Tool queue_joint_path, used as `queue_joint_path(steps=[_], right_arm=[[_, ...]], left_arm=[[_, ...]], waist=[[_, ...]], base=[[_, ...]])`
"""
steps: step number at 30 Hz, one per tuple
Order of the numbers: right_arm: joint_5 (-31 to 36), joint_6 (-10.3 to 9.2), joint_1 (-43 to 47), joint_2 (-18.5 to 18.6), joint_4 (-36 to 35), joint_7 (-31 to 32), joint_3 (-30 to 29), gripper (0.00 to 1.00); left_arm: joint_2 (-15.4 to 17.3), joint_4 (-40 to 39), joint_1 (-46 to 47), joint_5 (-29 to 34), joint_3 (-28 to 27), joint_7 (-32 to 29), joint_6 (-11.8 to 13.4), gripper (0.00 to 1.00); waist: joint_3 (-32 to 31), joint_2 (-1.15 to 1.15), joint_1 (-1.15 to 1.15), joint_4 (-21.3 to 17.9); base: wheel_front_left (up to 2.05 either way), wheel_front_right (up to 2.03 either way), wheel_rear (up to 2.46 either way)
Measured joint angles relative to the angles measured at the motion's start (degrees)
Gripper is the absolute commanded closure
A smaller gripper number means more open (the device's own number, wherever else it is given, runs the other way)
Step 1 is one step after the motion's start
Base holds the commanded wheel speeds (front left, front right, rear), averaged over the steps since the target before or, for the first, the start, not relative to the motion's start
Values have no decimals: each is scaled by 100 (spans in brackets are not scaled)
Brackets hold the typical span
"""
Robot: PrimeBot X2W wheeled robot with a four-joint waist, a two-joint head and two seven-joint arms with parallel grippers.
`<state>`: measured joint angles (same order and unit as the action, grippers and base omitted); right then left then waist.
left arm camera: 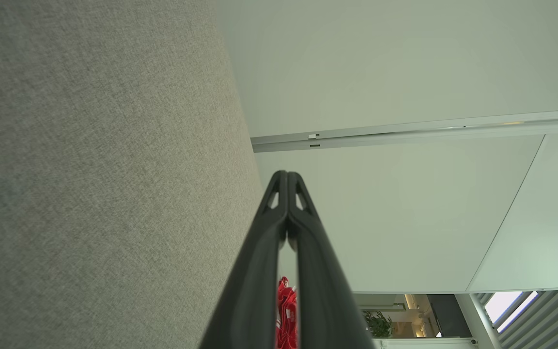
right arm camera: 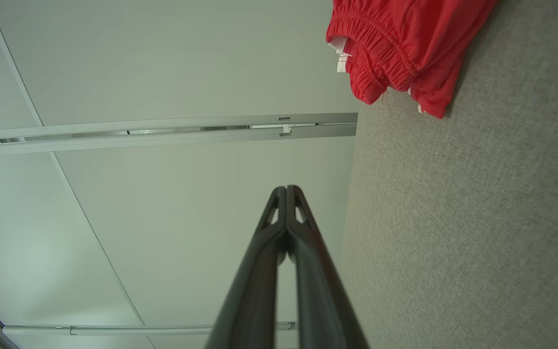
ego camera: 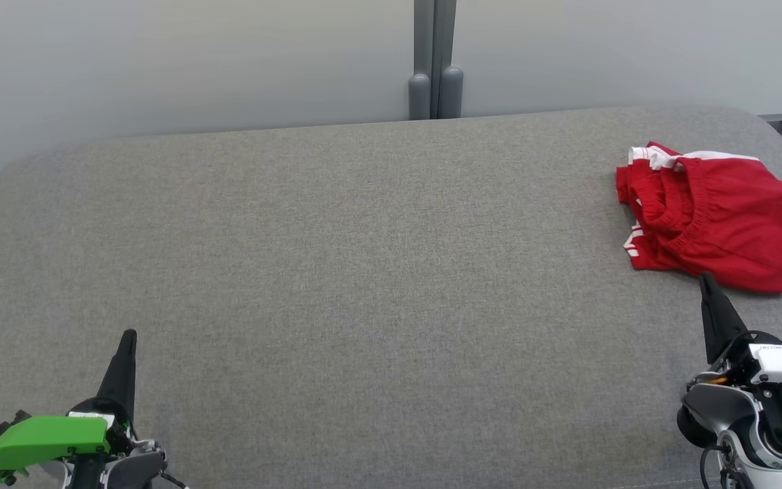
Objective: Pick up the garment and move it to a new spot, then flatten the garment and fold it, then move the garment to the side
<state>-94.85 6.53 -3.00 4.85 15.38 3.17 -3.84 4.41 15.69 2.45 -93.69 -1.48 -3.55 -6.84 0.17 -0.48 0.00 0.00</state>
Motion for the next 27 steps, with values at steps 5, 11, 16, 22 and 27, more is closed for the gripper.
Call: queue_joint_path(steps=[5, 11, 16, 22, 27], right_arm=[[0, 0, -2, -2, 10, 18, -4, 100], [0, 0, -3, -3, 18, 23, -8, 100], [0, 0, -5, -7, 23, 23, -12, 100], [0, 1, -5, -12, 34, 24, -15, 100], [0, 1, -7, -20, 42, 24, -19, 100]], left_arm=[[0, 8, 1, 0, -1, -1, -3, 100], [-1, 14, 4, 0, -2, -1, -3, 100], [-1, 18, 5, 0, -4, -31, -3, 100], [-2, 20, 7, 0, -5, -42, -3, 100], [-3, 22, 9, 0, -5, -42, -3, 100]], waist=[[0, 0, 0, 0], [-1, 0, 0, 0], [-1, 0, 0, 0], [-1, 0, 0, 0], [-2, 0, 0, 0]], base=[[0, 0, 0], [0, 0, 0], [0, 0, 0], [0, 0, 0], [0, 0, 0]])
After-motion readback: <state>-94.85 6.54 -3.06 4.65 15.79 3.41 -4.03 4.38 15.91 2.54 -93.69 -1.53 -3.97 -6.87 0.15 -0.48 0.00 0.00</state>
